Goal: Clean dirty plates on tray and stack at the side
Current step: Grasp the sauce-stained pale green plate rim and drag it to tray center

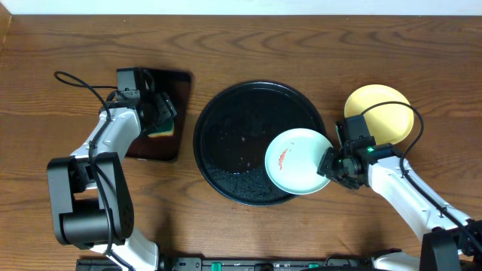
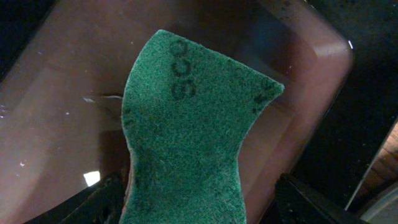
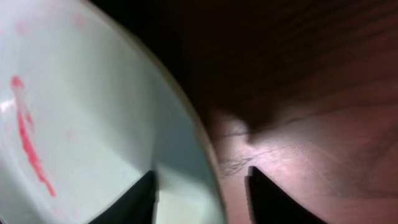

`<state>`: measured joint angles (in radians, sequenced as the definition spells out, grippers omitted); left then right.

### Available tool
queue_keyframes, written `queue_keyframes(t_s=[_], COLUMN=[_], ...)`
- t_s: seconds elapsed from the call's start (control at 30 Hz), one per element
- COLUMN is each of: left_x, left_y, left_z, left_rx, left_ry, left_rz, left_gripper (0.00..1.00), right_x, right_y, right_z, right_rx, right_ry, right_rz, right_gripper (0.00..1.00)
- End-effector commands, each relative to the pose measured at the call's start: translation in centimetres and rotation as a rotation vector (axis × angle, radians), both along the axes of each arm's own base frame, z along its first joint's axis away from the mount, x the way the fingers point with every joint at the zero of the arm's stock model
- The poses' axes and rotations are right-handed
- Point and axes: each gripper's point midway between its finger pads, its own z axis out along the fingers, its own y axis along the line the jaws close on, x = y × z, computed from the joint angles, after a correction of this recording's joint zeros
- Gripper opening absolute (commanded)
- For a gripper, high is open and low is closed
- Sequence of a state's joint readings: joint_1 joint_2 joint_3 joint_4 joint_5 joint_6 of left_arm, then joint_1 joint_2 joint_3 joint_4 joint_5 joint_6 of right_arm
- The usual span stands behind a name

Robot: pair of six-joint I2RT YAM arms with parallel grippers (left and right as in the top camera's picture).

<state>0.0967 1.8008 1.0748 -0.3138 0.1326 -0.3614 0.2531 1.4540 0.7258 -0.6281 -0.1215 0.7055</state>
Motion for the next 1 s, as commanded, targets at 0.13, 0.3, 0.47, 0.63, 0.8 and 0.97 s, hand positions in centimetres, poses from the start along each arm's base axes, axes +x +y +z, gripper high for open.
queue_keyframes(t_s=[0.13,0.3,0.47,0.63,0.8,0.97], left_x=[0.1,0.1,0.1,0.1,0.1,0.1], left_y=[0.1,0.1,0.1,0.1,0.1,0.1], left_z=[0.2,0.2,0.2,0.2,0.2,0.2], left_rx=[-0.001,-0.001,-0.001,-0.001,-0.001,-0.001], left_ry=[-0.004,-0.004,-0.004,-0.004,-0.004,-0.004], left_rz=[-0.006,-0.006,-0.006,-0.006,-0.006,-0.006], left_gripper=[0.78,0.79,0.79,0.78,0.79,0.79], right_x=[0.3,2.1,5.1,7.1,9.0,9.4], right_y=[0.2,0.8,2.4,4.0,7.5,10.2], right_z=[0.0,2.8,6.1,6.5,4.4,0.2], right_rx=[-0.007,0.004,0.062,0.089,0.116,0.127], right_ry=[-0.014,-0.043,-0.146,-0.238,-0.279,-0.243], right_rz=[0.004,0.032,0.072,0.128,0.201,0.24], right_gripper=[0.01,0.01,0.01,0.01,0.01,0.01])
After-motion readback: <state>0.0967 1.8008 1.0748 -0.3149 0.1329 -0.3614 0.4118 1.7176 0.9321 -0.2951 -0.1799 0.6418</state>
